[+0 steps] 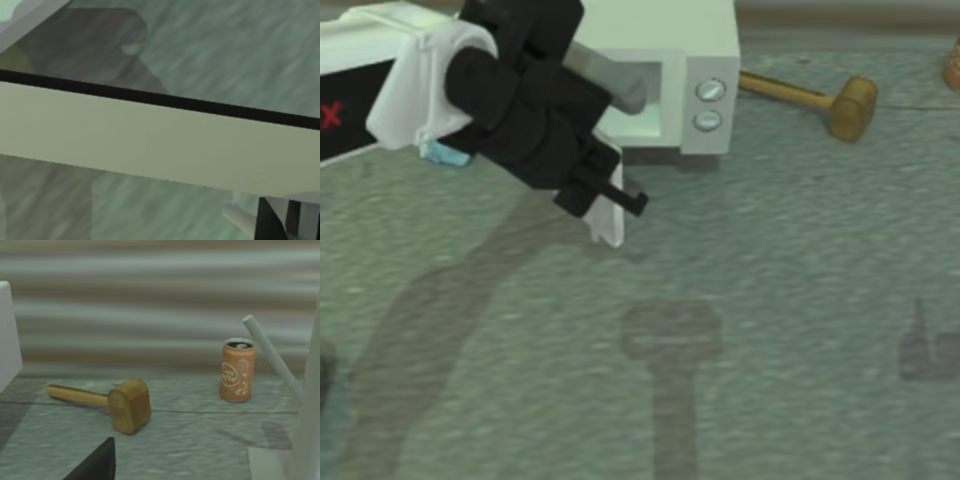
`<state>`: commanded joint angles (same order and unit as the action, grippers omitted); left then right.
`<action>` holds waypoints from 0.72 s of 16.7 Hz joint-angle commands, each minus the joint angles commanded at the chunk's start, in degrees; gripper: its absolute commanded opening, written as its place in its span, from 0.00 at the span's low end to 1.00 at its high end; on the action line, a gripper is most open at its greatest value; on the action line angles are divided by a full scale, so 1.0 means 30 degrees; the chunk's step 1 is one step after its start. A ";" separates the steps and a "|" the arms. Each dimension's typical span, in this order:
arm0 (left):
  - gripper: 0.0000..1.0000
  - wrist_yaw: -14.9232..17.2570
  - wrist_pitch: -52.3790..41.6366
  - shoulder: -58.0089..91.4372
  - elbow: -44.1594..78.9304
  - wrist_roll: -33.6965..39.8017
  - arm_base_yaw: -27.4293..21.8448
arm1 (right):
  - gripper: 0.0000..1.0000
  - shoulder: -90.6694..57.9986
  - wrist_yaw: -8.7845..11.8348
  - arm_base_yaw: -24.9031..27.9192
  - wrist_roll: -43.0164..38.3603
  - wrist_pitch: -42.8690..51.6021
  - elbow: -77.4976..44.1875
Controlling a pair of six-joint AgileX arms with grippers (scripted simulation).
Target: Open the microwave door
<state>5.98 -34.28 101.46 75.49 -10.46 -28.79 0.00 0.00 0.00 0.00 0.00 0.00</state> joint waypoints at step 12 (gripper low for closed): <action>0.00 0.0077 0.0014 -0.0069 -0.0057 -0.0139 0.0052 | 1.00 0.0000 0.0000 0.0000 0.0000 0.0000 0.0000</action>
<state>6.21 -34.23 101.25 75.32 -10.88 -28.63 0.00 0.00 0.00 0.00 0.00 0.00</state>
